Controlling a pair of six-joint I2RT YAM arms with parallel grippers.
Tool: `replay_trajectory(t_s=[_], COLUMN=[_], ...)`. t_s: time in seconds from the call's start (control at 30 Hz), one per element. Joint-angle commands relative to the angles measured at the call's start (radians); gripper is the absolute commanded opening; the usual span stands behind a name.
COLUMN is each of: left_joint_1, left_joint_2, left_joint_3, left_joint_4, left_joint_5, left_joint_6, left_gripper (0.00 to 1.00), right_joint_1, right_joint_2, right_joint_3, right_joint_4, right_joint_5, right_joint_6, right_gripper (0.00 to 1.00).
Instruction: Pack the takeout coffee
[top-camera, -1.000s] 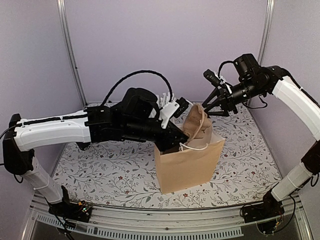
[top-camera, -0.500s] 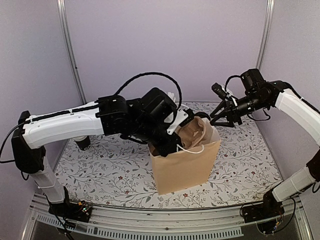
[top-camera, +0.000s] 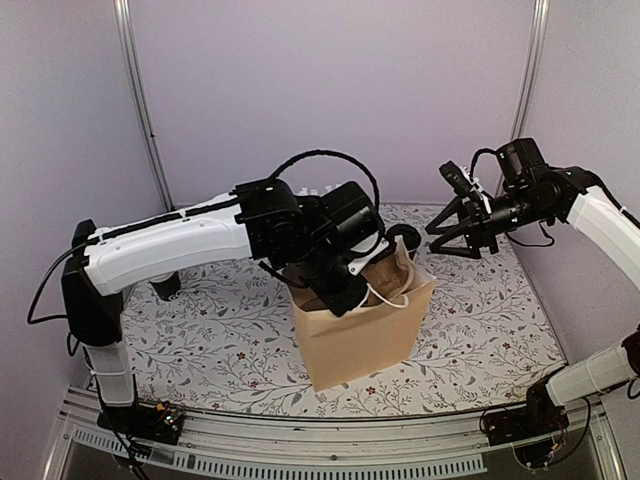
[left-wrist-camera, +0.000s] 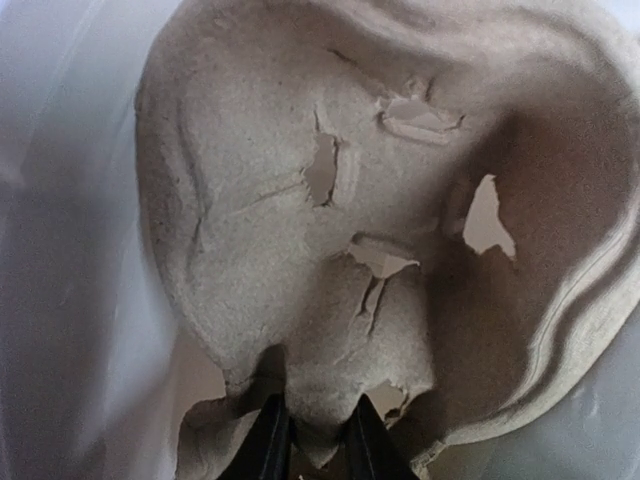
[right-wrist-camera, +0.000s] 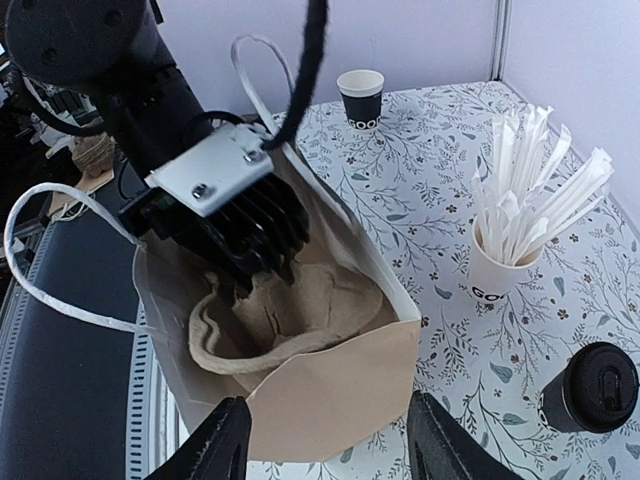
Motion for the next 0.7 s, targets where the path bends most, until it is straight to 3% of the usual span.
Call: replay_trajectory(t_s=[0.0, 0.43, 0.6, 0.67], left_joint_1=[-0.014, -0.008, 0.0, 0.009], left_joint_2=[0.099, 0.163, 0.151, 0.135], left_joint_3=[0.098, 0.134, 0.139, 0.144], left_joint_4=[-0.137, -0.184, -0.182, -0.178], left_joint_5=[0.012, 0.013, 0.031, 0.043], left_joint_6=[0.005, -0.016, -0.013, -0.013], left_gripper=[0.2, 0.19, 0.19, 0.2], right_joint_1=[-0.005, -0.006, 0.017, 0.092], right_joint_2=[-0.051, -0.066, -0.057, -0.071], right_joint_3=[0.005, -0.086, 0.005, 0.028], right_joint_4=[-0.006, 0.059, -0.104, -0.135], right_joint_5=[-0.042, 0.02, -0.116, -0.076], right_joint_6=[-0.001, 0.019, -0.11, -0.147], right_gripper=[0.56, 0.57, 0.58, 0.6])
